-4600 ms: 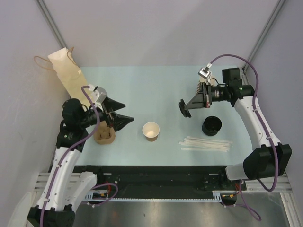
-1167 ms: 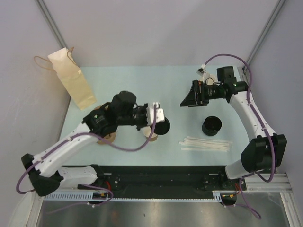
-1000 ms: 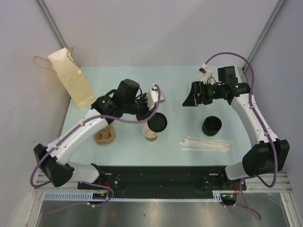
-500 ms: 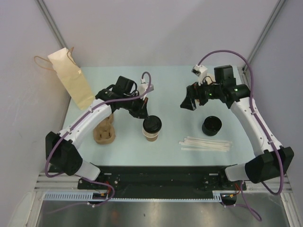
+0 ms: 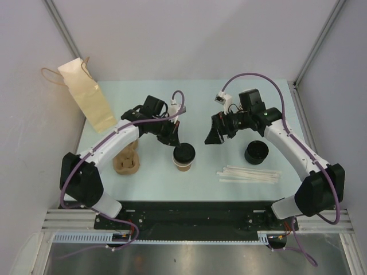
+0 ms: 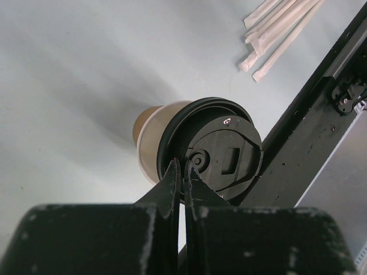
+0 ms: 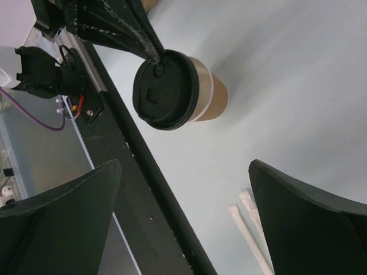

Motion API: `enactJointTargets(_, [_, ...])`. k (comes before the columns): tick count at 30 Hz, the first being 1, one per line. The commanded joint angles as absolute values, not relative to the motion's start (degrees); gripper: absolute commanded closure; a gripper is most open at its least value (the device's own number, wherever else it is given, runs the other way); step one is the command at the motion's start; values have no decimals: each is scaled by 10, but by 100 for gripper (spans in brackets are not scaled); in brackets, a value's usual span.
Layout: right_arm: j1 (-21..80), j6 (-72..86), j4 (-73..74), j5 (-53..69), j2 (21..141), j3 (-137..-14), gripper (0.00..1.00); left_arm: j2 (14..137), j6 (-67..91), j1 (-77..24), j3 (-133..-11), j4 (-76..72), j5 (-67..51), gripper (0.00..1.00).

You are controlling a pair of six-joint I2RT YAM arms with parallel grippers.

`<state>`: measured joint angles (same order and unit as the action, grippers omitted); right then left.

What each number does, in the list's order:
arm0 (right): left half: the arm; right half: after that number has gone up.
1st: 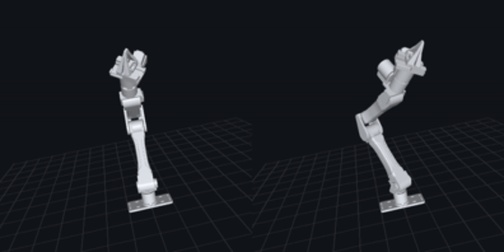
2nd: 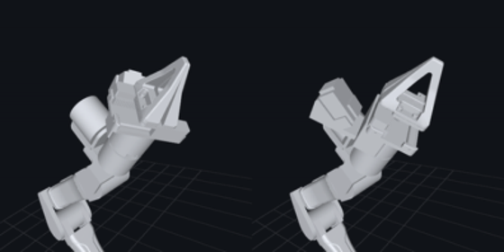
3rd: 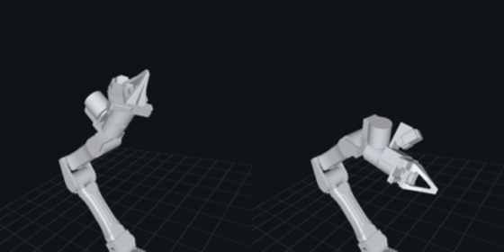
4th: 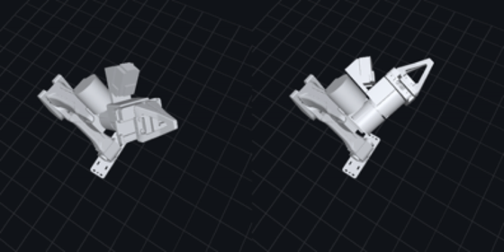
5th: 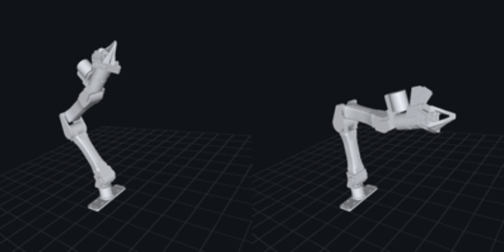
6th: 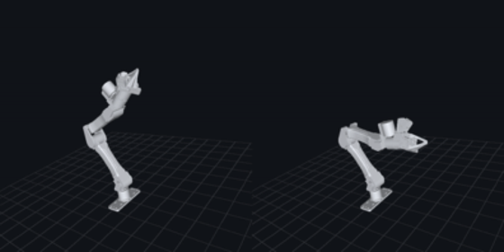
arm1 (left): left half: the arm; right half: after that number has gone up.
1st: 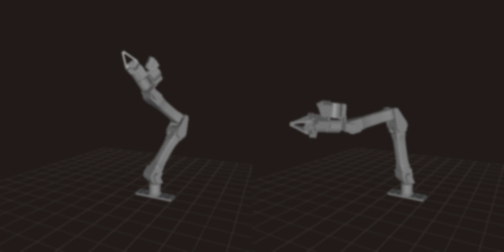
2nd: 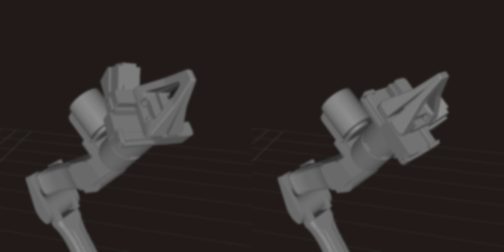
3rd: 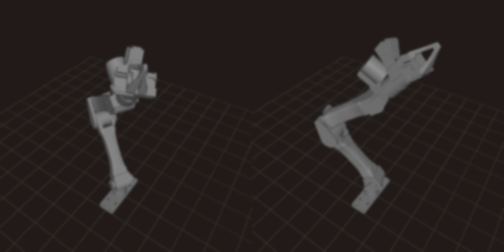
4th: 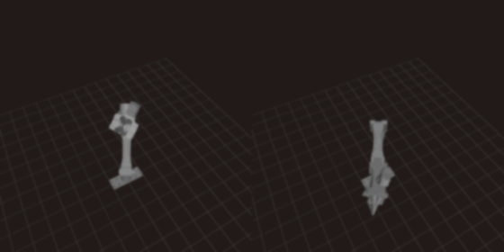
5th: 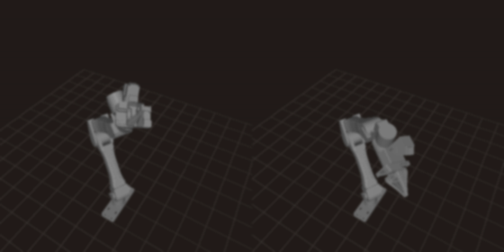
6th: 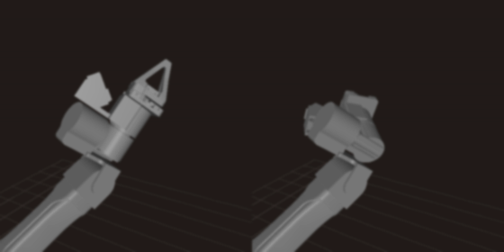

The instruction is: Pack the takeout coffee

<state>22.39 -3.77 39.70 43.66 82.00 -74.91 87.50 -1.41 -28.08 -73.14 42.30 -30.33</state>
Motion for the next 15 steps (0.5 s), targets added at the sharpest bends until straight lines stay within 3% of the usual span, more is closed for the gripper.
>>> enactJointTargets(1, [238, -25, 366, 456, 823, -739, 0, 889, -7, -272, -741, 407, -311, 100])
enactJointTargets(15, [239, -25, 367, 467, 825, -735, 0, 906, -11, -270, -739, 415, -295, 100])
